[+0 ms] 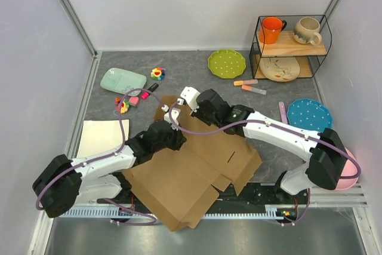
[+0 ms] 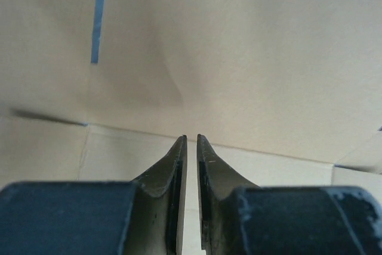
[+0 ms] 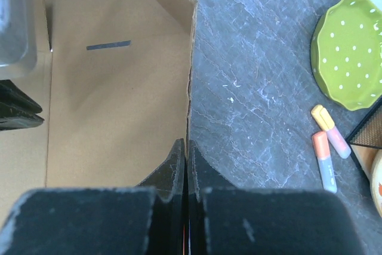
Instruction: Fold the paper box
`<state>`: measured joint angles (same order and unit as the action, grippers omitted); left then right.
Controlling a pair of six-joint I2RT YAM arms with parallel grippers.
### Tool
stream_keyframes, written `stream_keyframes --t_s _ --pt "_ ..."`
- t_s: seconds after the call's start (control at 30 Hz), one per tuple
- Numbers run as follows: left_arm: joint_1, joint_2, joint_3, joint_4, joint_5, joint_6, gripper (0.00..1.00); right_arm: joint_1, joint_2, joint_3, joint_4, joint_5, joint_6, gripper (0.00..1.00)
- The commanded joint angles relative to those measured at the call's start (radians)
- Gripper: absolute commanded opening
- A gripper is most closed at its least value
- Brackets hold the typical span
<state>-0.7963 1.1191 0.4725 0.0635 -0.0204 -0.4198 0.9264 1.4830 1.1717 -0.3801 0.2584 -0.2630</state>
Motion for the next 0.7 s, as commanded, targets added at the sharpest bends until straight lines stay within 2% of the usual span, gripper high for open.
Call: stream_keyframes --t_s 0.0,0.1,0.13,0.2,0.27,0.33,0.43,0.67 --pt "-0.049 -0.053 -0.08 0.144 -0.188 -0.071 0.18 0.026 -0.009 0.033 -0.017 0.087 -0.024 0.0" --pt "-0.052 -0.158 -0.104 0.112 -0.301 -0.08 0.23 0.026 -0.033 0.02 -0.023 0.085 -0.015 0.0" --pt "-0.053 -0.236 -0.077 0.022 -0.381 -0.089 0.3 0.026 -0.039 0.016 -0.023 0.085 -0.01 0.0" --pt "-0.049 -0.29 -0.04 -0.057 -0.447 -0.096 0.42 0.028 -0.059 0.002 -0.023 0.088 0.002 0.0" --pt "-0.044 -0.314 0.021 -0.205 -0.499 -0.123 0.61 0.026 -0.073 -0.012 -0.02 0.085 0.01 0.0" --pt "-0.031 -0.311 0.061 -0.27 -0.491 -0.16 0.69 0.028 -0.078 -0.027 -0.016 0.081 0.019 0.0" --pt "0.009 -0.244 0.055 -0.295 -0.417 -0.178 0.73 0.028 -0.085 -0.041 -0.01 0.059 0.033 0.0" --pt "0.152 -0.059 0.049 -0.32 -0.265 -0.165 0.7 0.026 -0.138 -0.067 -0.008 0.033 0.042 0.0"
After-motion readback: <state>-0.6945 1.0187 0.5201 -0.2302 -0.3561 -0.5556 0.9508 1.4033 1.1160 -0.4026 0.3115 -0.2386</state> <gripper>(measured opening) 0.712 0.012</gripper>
